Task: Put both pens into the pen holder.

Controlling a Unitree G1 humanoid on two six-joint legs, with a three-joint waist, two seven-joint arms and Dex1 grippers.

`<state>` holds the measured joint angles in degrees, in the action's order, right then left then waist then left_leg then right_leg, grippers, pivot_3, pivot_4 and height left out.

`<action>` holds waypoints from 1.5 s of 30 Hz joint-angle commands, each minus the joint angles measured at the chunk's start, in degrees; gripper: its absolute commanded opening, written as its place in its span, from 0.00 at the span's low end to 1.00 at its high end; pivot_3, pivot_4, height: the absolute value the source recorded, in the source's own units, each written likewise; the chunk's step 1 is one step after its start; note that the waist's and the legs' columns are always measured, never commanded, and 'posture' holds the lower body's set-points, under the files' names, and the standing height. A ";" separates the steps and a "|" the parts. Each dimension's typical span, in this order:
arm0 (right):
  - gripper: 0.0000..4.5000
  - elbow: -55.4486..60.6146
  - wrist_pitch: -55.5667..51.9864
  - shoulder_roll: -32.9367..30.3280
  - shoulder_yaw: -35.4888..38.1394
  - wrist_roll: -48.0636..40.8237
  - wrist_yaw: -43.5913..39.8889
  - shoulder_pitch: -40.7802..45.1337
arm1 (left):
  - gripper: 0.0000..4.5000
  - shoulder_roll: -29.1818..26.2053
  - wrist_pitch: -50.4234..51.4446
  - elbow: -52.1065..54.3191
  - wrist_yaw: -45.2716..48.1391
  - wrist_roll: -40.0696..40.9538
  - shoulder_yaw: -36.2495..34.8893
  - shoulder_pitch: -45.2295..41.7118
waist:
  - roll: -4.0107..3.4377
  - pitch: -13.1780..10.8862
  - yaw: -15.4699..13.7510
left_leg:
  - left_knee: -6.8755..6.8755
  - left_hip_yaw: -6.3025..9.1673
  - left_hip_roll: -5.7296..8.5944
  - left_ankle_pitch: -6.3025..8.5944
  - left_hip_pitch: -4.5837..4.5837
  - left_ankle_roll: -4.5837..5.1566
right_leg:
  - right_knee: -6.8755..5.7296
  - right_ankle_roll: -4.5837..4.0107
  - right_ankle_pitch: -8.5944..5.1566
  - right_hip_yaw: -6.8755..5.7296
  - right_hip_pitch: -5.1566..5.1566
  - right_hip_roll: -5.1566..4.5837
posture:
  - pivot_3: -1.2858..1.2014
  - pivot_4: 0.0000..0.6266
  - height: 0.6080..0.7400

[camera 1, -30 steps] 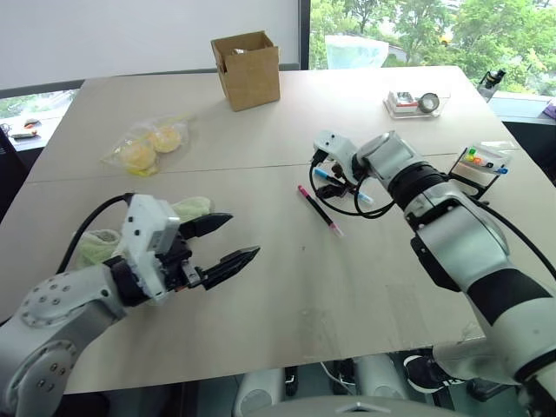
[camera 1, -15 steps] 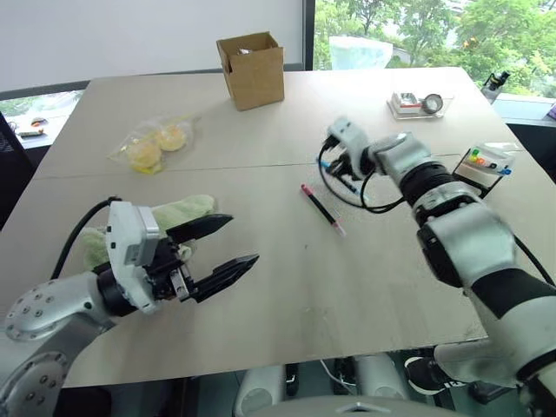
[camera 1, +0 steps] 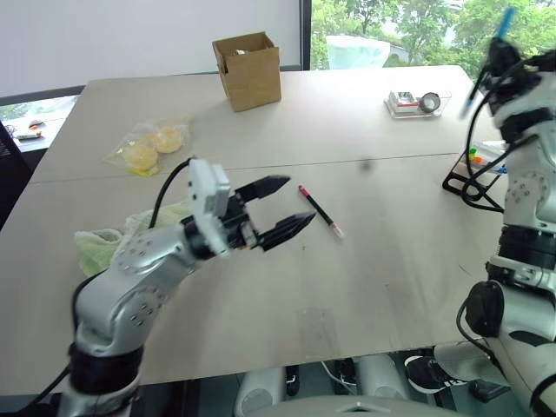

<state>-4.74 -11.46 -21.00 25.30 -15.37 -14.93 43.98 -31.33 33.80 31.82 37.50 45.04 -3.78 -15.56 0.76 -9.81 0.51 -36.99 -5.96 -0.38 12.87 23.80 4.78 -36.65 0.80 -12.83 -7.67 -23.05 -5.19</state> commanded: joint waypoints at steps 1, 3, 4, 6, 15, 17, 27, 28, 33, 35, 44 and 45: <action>0.01 4.05 6.41 0.74 -0.09 4.20 5.69 -4.30 | 0.94 2.77 -2.02 -1.80 0.06 -1.65 2.70 -3.39 | -0.01 0.00 0.00 | -0.03 -0.01 0.00 0.00 0.00 0.00 | 0.00 0.01 0.00 0.03 0.00 0.00 | 0.52 0.24 1.00; 0.01 4.32 9.11 1.39 -0.79 5.08 7.16 -5.73 | 0.94 3.94 -1.86 -2.22 0.41 -1.76 3.65 -4.29 | -0.04 -0.03 0.25 | -0.05 -0.11 0.00 -0.01 0.00 0.01 | -0.04 -0.01 0.01 0.16 -0.03 -0.01 | 0.52 0.24 1.00; 0.01 3.61 11.45 1.58 -1.27 6.20 7.96 -6.53 | 0.94 4.45 -1.74 -2.22 0.60 -1.82 4.22 -4.55 | -0.05 -0.03 0.30 | -0.05 -0.17 0.00 -0.01 0.00 0.02 | -0.08 -0.03 0.02 0.25 -0.08 0.00 | 0.52 0.24 1.00; 0.01 1.67 14.66 1.95 -1.71 7.21 9.00 -7.38 | 0.94 5.13 -1.67 -2.11 0.92 -2.07 5.09 -4.72 | -0.05 -0.03 0.31 | -0.05 -0.21 -0.02 -0.01 -0.01 0.02 | -0.08 -0.05 0.03 0.30 -0.10 0.03 | 0.52 0.24 1.00; 0.01 -13.29 28.94 0.76 -3.85 11.45 12.23 -7.15 | 0.94 4.47 -1.45 -0.97 1.49 -3.21 5.14 -4.06 | -0.04 -0.03 0.12 | -0.11 -0.26 -0.08 -0.01 -0.02 0.02 | -0.06 -0.04 0.02 0.35 -0.10 0.09 | 0.52 0.24 1.00; 0.01 -16.88 31.64 0.31 -4.04 11.81 12.66 -6.83 | 0.94 4.22 -1.29 -0.67 1.34 -3.08 4.81 -4.03 | -0.04 -0.03 0.12 | -0.11 -0.26 -0.08 -0.01 -0.02 0.03 | -0.06 -0.05 0.02 0.36 -0.10 0.08 | 0.52 0.24 1.00; 0.28 -30.50 41.82 -1.07 -4.31 12.09 15.20 -3.96 | 0.94 3.34 -0.29 0.46 0.44 -2.00 3.51 -3.51 | -0.04 -0.03 0.20 | -0.12 -0.26 -0.08 -0.02 -0.03 0.03 | -0.06 -0.09 0.05 0.37 -0.09 0.09 | 0.52 0.24 1.00; 0.38 -30.36 42.23 -0.94 -4.45 12.09 15.42 -4.02 | 0.94 3.33 -0.18 0.48 0.45 -1.90 3.32 -3.49 | -0.04 -0.03 0.17 | -0.12 -0.26 -0.08 -0.02 -0.03 0.03 | -0.06 -0.10 0.05 0.38 -0.09 0.09 | 0.52 0.24 1.00; 0.94 -25.12 41.62 -1.04 -4.99 11.81 15.68 -6.13 | 0.94 3.07 -0.10 0.65 0.40 -1.57 2.78 -2.98 | -0.04 -0.03 0.14 | -0.14 -0.27 -0.08 -0.02 -0.03 0.03 | -0.06 -0.11 0.06 0.38 -0.08 0.08 | 0.52 0.24 1.00; 0.99 -19.09 37.71 -1.60 -5.72 11.43 14.40 -8.32 | 0.94 2.98 -0.17 0.70 0.39 -1.46 2.61 -2.51 | -0.04 -0.03 0.10 | -0.14 -0.26 -0.09 -0.02 -0.03 0.03 | -0.06 -0.11 0.06 0.39 -0.08 0.08 | 0.52 0.24 1.00; 0.99 20.04 -12.03 -12.98 -18.42 -5.33 -5.53 -15.07 | 0.94 -0.46 1.30 1.70 0.11 -0.12 -2.07 3.19 | -0.07 -0.04 0.37 | -0.13 -0.25 -0.19 0.00 -0.04 0.03 | -0.06 -0.11 0.04 0.44 -0.12 0.10 | 0.52 0.24 1.00; 0.99 23.18 -18.96 -14.22 -20.75 -7.00 -6.01 -13.95 | 0.94 -1.57 1.55 2.16 0.36 0.04 -3.31 5.03 | -0.04 -0.02 0.38 | -0.11 -0.24 -0.22 0.00 -0.04 0.03 | -0.07 -0.12 0.04 0.44 -0.16 0.11 | 0.52 0.24 1.00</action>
<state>12.26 -21.34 -34.33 7.16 -19.26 -18.73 28.42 -31.90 35.16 31.09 37.48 43.69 -4.76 -11.58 0.72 -9.83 0.89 -37.08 -6.18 -0.62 12.87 23.75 4.80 -36.72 0.68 -12.80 -7.24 -23.23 -5.06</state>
